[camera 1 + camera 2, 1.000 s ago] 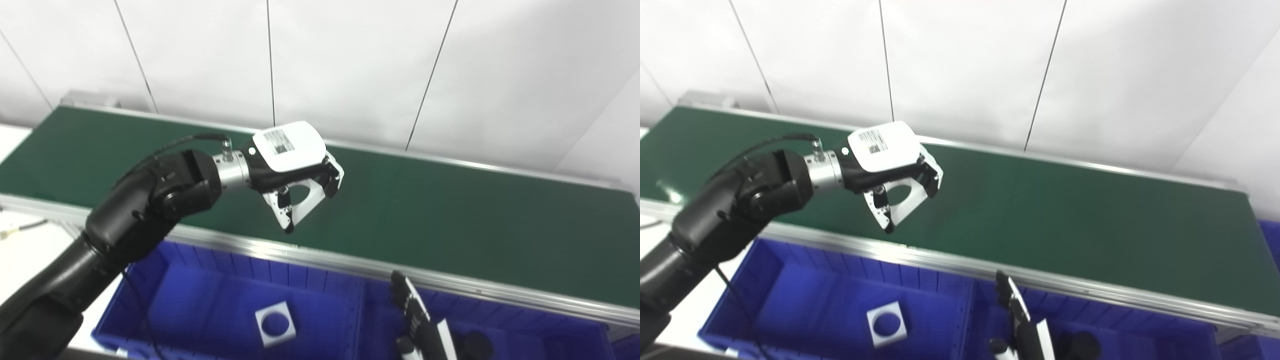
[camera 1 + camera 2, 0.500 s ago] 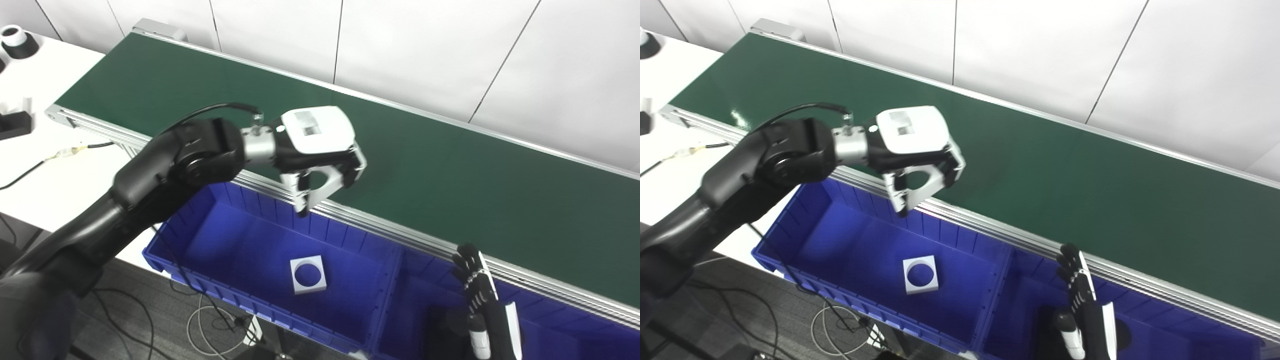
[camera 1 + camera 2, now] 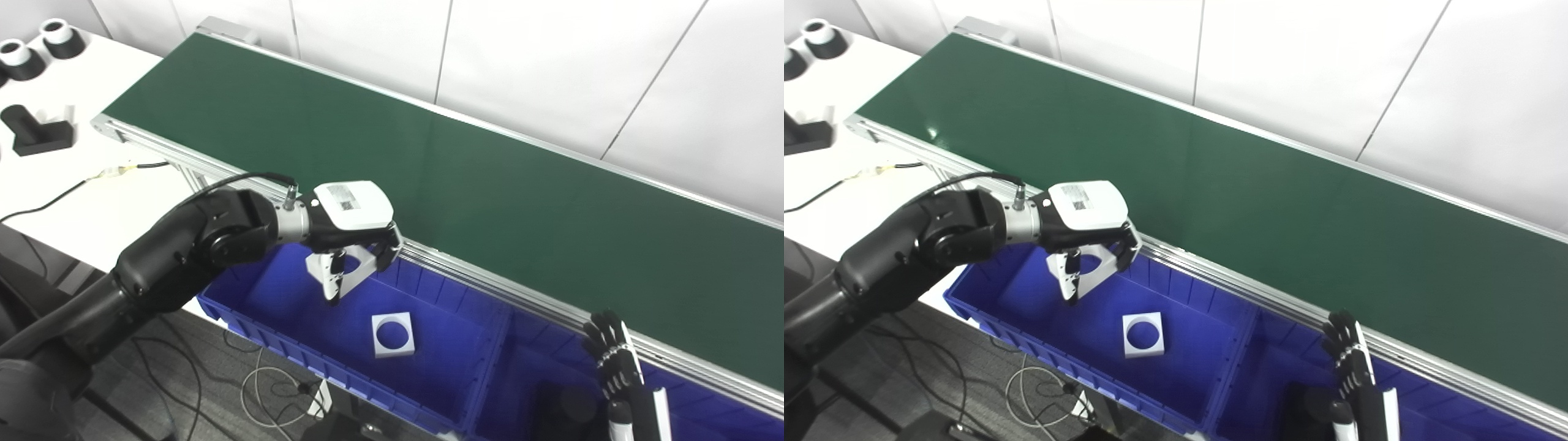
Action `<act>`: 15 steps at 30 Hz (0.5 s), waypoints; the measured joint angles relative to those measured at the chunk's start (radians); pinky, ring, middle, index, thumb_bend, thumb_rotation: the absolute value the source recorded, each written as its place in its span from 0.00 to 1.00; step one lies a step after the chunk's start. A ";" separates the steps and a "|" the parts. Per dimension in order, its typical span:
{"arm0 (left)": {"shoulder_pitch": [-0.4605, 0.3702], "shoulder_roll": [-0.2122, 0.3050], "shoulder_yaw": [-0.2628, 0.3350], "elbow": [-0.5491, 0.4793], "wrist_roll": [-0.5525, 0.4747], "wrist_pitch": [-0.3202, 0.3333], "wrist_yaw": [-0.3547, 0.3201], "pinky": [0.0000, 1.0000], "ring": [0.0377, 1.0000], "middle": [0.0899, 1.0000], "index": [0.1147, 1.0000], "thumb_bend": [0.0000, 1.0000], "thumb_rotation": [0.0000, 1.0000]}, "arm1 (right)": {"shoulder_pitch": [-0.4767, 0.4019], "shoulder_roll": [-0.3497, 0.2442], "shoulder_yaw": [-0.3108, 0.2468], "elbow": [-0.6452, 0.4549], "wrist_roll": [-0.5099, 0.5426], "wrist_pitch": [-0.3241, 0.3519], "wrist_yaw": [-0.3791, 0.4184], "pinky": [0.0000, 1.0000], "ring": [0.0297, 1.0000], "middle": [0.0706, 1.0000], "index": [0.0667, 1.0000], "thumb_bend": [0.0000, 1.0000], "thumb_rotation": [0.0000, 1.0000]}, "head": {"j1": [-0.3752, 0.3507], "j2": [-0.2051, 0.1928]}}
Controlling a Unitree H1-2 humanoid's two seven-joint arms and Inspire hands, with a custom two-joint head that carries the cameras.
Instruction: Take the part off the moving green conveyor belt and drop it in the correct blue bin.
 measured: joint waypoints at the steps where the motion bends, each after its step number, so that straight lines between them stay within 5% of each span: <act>1: 0.008 -0.003 0.000 0.014 0.013 -0.002 0.019 0.39 0.40 0.48 0.42 0.50 0.00 | 0.000 0.002 -0.005 0.005 -0.001 0.000 0.003 0.87 0.91 0.92 0.96 0.86 0.97 | 0.000 0.000; 15: 0.034 -0.081 -0.033 0.286 0.154 -0.033 0.349 0.41 0.38 0.46 0.45 0.50 0.00 | 0.000 0.026 -0.044 0.015 -0.004 0.000 0.047 0.87 0.90 0.92 0.96 0.87 0.96 | -0.017 -0.008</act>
